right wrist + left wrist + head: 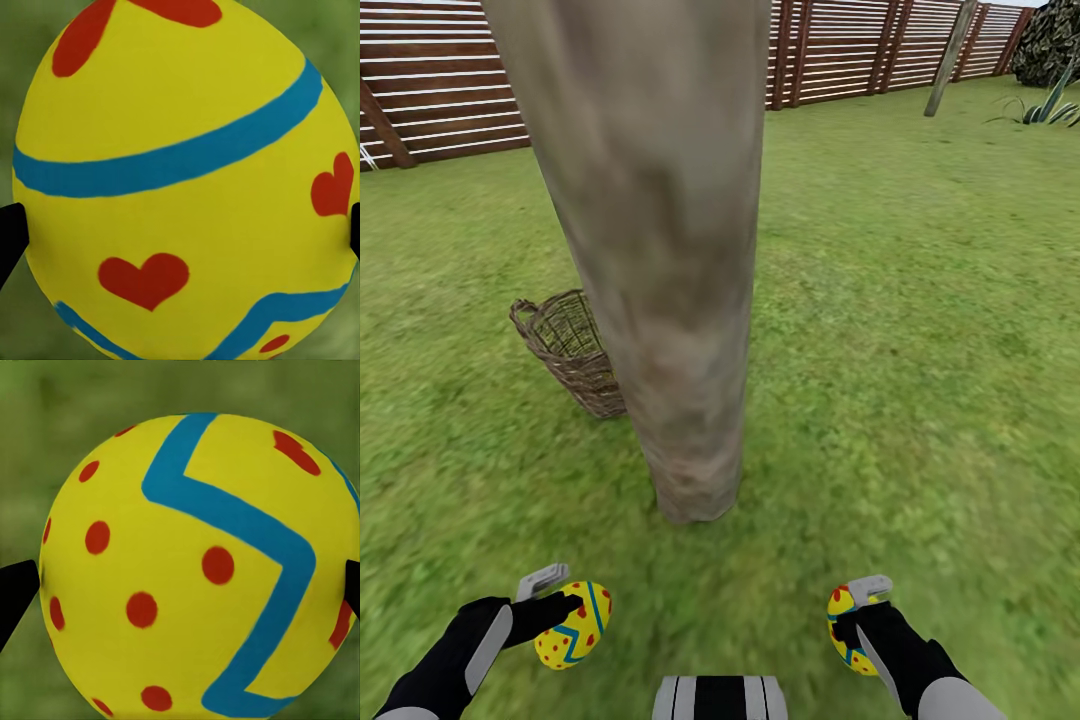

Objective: Take the three Easter eggs out of the wicker basket on the lawn in the garden, then place them on the lawn next to a single tree (choose any tree) so that all three eggs are next to the same tree and none are left in the basket.

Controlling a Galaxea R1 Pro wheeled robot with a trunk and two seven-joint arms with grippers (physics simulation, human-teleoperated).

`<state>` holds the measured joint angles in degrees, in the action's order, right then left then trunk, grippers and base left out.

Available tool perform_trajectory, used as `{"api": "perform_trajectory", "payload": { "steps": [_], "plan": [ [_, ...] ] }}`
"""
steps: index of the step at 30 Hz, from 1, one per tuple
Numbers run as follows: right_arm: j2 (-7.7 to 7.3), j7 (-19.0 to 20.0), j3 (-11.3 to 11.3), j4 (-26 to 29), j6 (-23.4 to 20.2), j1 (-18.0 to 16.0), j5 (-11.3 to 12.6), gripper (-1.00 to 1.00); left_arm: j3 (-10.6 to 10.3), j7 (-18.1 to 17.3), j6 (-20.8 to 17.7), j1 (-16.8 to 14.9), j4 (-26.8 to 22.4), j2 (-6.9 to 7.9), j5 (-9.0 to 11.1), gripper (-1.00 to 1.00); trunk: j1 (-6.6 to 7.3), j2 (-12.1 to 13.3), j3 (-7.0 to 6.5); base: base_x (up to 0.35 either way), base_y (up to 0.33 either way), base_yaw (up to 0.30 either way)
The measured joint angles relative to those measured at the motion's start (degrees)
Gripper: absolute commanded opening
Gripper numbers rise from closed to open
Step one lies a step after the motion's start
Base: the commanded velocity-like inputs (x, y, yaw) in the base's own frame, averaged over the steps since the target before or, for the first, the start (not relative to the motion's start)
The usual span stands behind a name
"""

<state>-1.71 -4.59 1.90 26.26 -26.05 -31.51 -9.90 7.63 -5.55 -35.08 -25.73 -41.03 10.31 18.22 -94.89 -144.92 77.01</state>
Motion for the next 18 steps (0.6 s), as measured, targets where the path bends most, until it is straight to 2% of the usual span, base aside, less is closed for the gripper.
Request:
{"api": "perform_trajectory", "payload": {
  "steps": [15,16,18],
  "plan": [
    [0.0,-0.04,-0.06,0.8,-0.04,-0.01,-0.22,-1.0,-0.05,-0.02,0.0,0.02,-0.06,0.0,0.0,-1.0,-0.04,-0.03,0.44,0.0,0.0,0.0],
    [0.0,-0.04,-0.06,0.8,-0.04,-0.01,-0.22,-1.0,-0.06,-0.02,0.0,0.03,-0.06,0.0,0.0,1.0,-0.04,-0.03,0.44,0.0,0.0,0.0],
    [0.0,-0.04,-0.06,0.8,-0.04,-0.01,-0.22,-1.0,-0.09,-0.02,0.49,0.04,-0.35,0.07,-0.02,1.0,-0.04,-0.03,0.44,0.0,0.0,0.0]
  ]
}}
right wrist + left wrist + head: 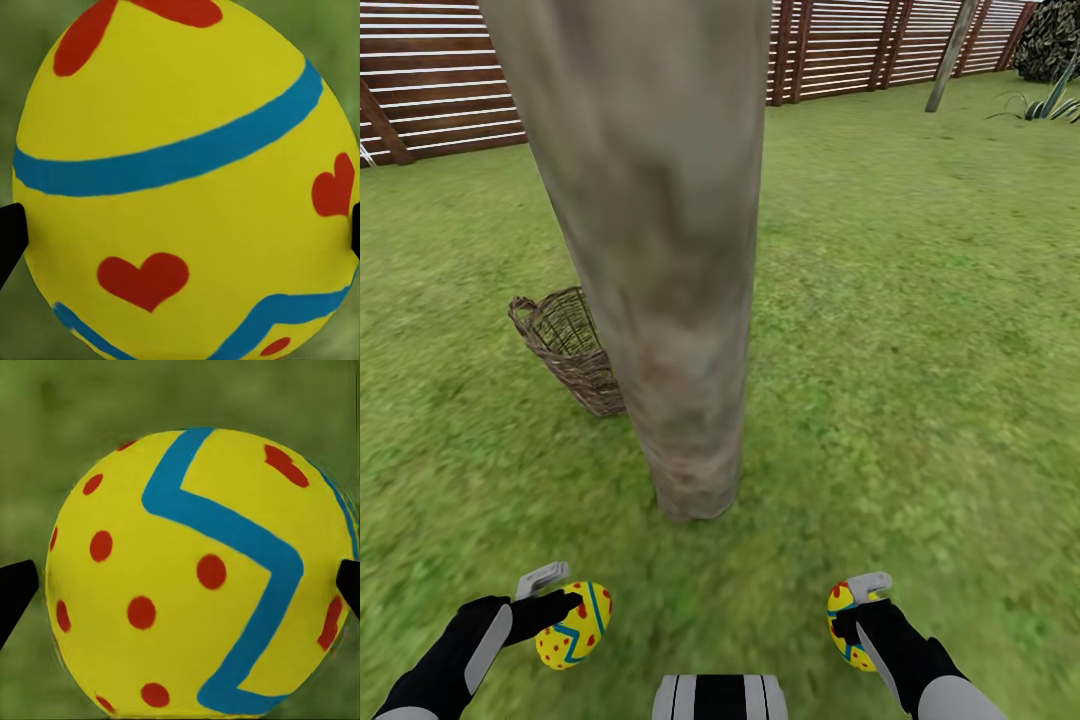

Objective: Take the three Easter eggs out of the wicker basket on the lawn in the garden, then place them on the lawn next to a single tree (choose any tree) so that all three eggs are next to the same tree and none are left in the basket.

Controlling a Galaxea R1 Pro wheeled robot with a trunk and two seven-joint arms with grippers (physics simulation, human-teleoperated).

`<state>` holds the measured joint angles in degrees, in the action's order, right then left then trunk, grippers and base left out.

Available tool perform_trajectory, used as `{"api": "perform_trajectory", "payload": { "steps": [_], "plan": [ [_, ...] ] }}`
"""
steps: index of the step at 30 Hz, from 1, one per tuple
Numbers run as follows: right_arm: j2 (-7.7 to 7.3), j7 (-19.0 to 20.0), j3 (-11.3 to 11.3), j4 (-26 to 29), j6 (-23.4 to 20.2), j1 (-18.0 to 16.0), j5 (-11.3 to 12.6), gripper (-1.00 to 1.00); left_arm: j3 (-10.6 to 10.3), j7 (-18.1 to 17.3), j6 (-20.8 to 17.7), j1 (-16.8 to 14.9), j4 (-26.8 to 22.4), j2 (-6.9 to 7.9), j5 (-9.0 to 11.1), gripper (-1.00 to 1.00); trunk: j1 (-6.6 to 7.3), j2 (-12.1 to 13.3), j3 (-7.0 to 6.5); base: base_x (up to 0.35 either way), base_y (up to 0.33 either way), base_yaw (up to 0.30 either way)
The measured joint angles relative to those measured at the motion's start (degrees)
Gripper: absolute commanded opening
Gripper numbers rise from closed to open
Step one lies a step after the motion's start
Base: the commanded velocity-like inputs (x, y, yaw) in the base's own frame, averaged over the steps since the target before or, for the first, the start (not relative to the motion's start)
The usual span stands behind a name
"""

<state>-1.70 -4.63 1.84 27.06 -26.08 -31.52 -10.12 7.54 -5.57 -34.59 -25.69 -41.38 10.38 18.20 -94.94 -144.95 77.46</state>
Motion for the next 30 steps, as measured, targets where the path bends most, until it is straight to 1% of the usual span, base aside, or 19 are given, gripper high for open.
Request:
{"api": "perform_trajectory", "payload": {
  "steps": [9,10,20,23,26,30],
  "plan": [
    [0.0,0.0,0.0,0.0,0.0,0.0,0.0,-1.0,0.02,0.0,0.04,0.01,-0.06,-0.07,0.0,1.0,0.0,0.0,0.0,0.0,0.0,0.0],
    [0.0,0.0,0.0,0.0,0.0,0.0,0.0,1.0,0.02,0.0,0.04,0.01,-0.06,-0.07,0.0,1.0,0.0,0.0,0.0,0.0,0.0,0.0],
    [-0.01,0.07,0.12,0.41,0.08,0.03,0.21,1.0,0.01,0.0,0.04,-0.01,-0.04,-0.07,0.0,1.0,-0.02,0.01,0.0,0.0,0.0,0.0],
    [-0.02,0.05,0.11,-1.4,0.04,0.02,-0.16,1.0,0.01,0.03,0.04,-0.02,-0.05,-0.07,0.0,1.0,0.06,0.04,-0.66,0.0,0.0,0.0],
    [-0.03,0.08,0.07,-1.75,0.11,0.06,0.6,1.0,0.05,0.08,0.04,0.01,-0.05,-0.07,0.01,1.0,0.12,0.09,-1.31,-0.027,0.0,0.0],
    [-0.03,0.07,0.07,-1.75,0.11,0.06,0.6,1.0,0.01,0.09,0.04,-0.02,-0.05,-0.07,0.01,1.0,0.19,0.15,-2.2,-0.224,0.0,0.0]
  ]
}}
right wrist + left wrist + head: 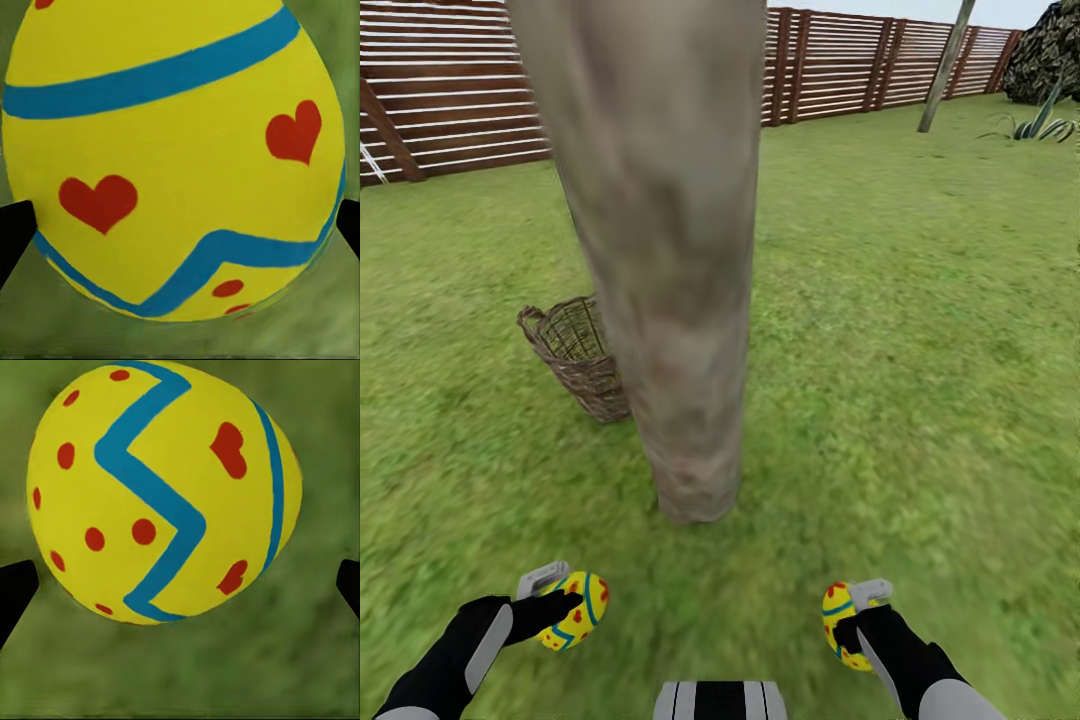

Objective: Take the three Easter eggs out of the wicker basket on the lawn in the garden, then place them on the lawn next to a single tree (choose any tree) so that all three eggs are next to the same tree and none are left in the basket.

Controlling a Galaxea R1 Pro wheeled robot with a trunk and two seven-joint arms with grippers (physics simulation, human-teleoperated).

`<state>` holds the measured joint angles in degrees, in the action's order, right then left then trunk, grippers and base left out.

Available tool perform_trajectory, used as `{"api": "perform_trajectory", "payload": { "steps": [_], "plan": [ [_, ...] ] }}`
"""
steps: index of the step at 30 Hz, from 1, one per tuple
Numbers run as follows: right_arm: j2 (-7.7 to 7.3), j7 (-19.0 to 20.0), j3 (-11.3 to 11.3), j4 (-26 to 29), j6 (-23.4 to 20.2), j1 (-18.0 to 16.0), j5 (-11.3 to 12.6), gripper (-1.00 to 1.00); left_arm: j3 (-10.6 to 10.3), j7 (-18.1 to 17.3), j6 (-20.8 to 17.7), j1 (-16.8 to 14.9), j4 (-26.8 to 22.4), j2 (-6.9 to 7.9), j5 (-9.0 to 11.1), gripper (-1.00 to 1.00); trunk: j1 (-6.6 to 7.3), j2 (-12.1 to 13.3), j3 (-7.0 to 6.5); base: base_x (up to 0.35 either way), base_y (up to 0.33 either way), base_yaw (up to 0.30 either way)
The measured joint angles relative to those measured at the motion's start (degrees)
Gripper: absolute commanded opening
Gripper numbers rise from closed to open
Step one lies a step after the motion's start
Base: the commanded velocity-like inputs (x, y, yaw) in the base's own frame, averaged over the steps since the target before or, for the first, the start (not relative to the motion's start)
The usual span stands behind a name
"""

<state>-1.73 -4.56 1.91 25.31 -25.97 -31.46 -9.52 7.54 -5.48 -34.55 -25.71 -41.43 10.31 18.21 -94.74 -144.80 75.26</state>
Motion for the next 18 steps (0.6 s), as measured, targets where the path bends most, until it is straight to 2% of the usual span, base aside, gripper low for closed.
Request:
{"api": "perform_trajectory", "payload": {
  "steps": [9,18],
  "plan": [
    [0.18,0.02,0.0,-0.07,0.0,0.0,0.0,1.0,0.0,0.0,0.0,0.04,0.08,-0.01,0.0,1.0,0.25,0.12,-2.0,-0.09,0.0,0.0],
    [0.18,0.02,0.0,-0.09,0.0,0.0,0.0,1.0,0.0,0.0,0.0,-0.02,0.09,-0.09,0.0,1.0,0.46,0.24,-3.99,-0.32,0.0,0.0]
  ]
}}
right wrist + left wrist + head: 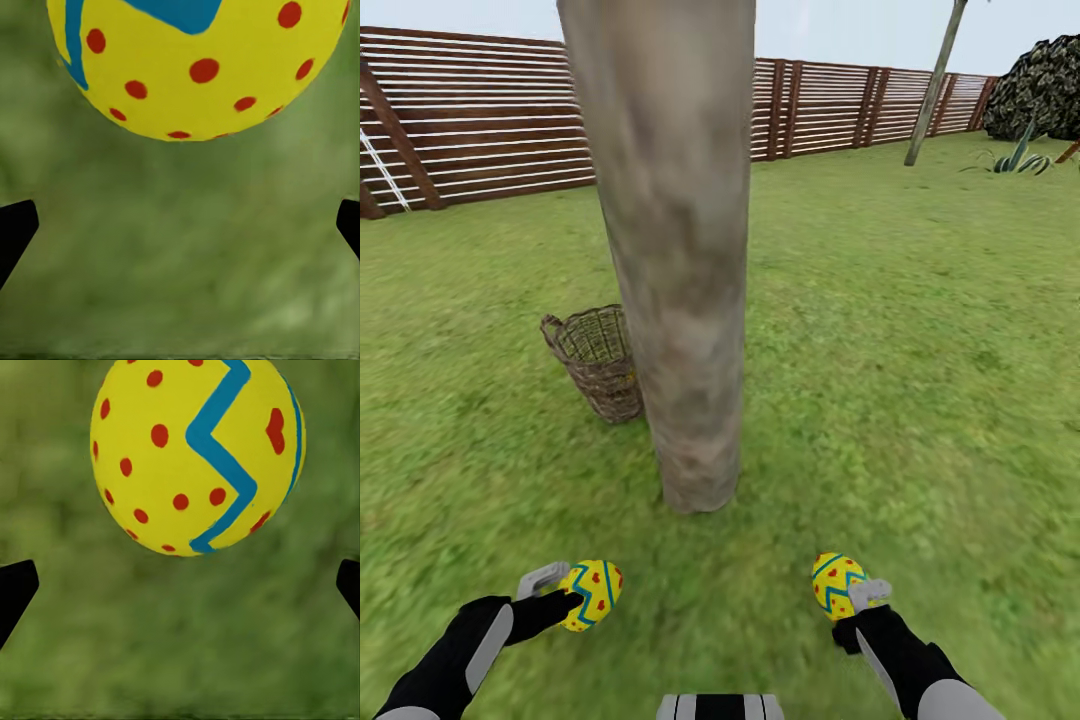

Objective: Take the three Easter eggs out of the wicker basket on the lawn in the garden, then place them on the lawn next to a single tree (choose any tree) so that all three eggs are next to the same tree and none are left in the basket.

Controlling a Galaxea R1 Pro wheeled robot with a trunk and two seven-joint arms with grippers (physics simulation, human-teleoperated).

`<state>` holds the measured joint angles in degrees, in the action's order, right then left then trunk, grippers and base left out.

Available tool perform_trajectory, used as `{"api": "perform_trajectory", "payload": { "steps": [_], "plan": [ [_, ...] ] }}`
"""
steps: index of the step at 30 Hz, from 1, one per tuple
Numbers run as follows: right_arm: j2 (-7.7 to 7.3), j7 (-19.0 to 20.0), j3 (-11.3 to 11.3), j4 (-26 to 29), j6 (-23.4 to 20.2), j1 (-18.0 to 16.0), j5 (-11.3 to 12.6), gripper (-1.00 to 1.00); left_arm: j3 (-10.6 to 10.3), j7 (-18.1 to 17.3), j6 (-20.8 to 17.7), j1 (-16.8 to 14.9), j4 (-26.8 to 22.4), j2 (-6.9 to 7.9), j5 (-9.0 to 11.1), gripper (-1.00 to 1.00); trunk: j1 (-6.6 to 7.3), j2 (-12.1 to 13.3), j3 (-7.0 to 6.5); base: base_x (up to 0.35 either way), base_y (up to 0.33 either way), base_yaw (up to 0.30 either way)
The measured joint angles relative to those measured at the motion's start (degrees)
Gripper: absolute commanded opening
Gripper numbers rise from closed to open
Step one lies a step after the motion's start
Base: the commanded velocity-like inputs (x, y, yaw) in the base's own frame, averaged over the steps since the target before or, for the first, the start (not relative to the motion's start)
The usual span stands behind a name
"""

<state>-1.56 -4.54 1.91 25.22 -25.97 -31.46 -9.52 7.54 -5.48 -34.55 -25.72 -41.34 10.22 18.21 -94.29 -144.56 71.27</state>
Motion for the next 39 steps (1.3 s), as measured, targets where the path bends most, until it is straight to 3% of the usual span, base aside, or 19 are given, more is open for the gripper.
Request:
{"api": "perform_trajectory", "payload": {
  "steps": [27,39],
  "plan": [
    [-0.09,-0.07,-0.07,0.02,0.0,0.0,0.19,1.0,0.0,-0.04,0.0,0.05,0.08,0.0,0.0,1.0,0.7,0.36,-5.99,-0.336,0.002,0.0],
    [-0.09,0.01,-0.08,0.0,0.03,0.0,0.2,1.0,2.3,-0.2,-0.07,0.04,0.29,-0.06,0.11,1.0,1.04,0.52,-8.65,-0.014,0.07,0.0]
  ]
}}
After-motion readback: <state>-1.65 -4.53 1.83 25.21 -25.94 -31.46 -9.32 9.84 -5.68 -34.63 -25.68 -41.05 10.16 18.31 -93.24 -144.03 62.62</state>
